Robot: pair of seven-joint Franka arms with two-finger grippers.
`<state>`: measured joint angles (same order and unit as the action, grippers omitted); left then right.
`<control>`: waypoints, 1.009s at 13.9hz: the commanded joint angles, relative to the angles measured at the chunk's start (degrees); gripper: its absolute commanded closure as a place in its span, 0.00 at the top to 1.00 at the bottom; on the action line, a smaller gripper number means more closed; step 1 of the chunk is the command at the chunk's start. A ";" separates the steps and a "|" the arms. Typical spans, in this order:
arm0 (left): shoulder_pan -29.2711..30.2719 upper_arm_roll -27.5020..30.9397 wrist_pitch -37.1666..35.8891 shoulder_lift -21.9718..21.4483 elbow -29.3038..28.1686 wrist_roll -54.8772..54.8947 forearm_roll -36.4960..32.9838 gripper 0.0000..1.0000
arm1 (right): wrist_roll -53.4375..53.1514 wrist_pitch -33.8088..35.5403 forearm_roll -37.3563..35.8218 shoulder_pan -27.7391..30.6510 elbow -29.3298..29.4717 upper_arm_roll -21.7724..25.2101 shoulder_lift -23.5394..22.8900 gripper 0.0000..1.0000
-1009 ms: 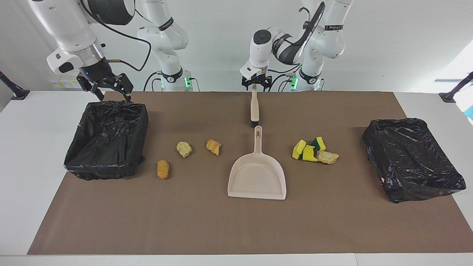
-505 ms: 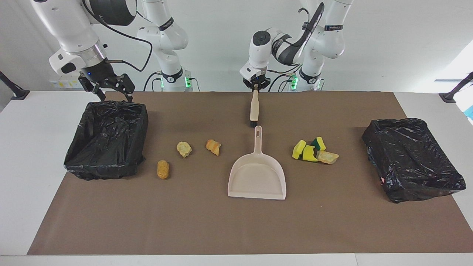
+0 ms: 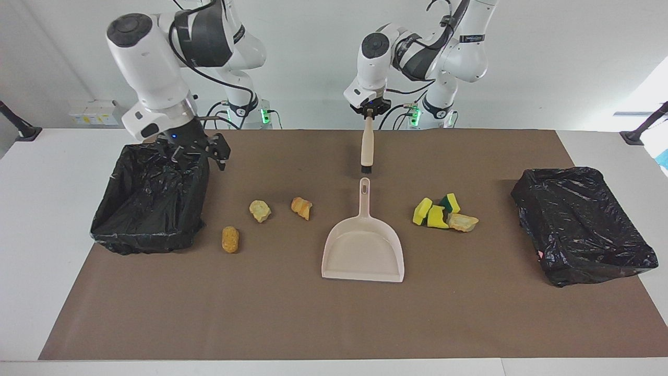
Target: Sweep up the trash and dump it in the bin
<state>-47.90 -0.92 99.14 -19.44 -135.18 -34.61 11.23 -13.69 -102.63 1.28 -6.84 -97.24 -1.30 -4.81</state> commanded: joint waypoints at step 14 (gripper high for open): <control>44.56 0.39 -10.11 10.38 20.92 43.31 -13.52 0.00 | -31.13 -19.87 -7.51 -28.92 5.84 0.15 -19.09 0.92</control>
<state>-4.08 0.33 87.23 -12.14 -115.88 8.03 -0.62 -42.59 -120.52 -3.79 -33.26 -92.98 -1.46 -21.45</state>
